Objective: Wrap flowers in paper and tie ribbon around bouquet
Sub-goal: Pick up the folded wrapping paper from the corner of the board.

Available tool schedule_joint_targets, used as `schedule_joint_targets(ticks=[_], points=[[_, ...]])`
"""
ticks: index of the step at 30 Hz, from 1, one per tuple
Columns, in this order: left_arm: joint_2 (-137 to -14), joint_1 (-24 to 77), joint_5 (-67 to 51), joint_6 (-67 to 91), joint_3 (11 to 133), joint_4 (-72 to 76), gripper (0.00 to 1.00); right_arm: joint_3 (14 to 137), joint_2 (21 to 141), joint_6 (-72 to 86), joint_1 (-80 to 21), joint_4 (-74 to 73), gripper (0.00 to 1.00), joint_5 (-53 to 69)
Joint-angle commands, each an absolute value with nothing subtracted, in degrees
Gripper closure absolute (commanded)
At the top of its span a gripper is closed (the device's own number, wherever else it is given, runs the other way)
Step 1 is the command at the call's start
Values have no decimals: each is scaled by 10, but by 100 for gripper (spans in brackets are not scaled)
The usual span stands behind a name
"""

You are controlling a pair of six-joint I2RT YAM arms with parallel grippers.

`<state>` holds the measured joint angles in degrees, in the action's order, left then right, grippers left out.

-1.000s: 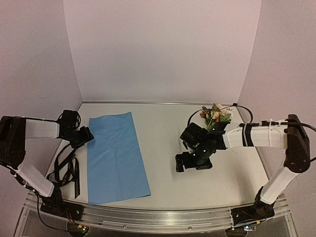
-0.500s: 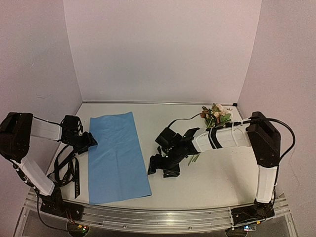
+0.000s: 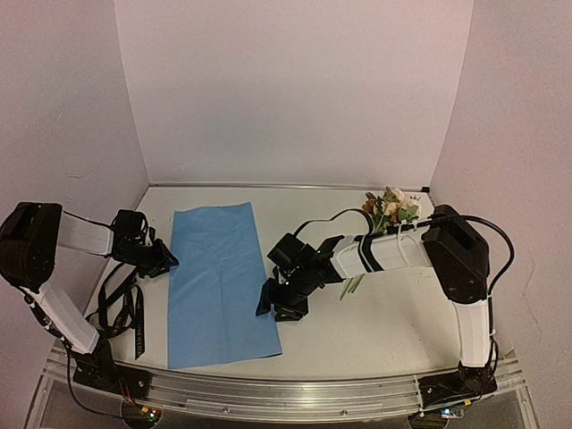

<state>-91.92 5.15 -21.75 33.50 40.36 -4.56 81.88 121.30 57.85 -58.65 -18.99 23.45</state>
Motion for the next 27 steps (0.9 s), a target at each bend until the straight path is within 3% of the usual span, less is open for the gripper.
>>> schedule_joint_targets(ticks=[1,9,18,27], points=[[-888,48,-254,338,406,-57,77,835,1237,585,-588,-191,52,224],[-865,49,-283,340,424,-74,99,844,1244,583,-587,-192,56,221],[-798,67,-324,361,501,-121,100,872,1255,573,-587,-204,56,233],[-794,155,-310,405,566,-138,100,909,1266,564,-586,-213,46,248]])
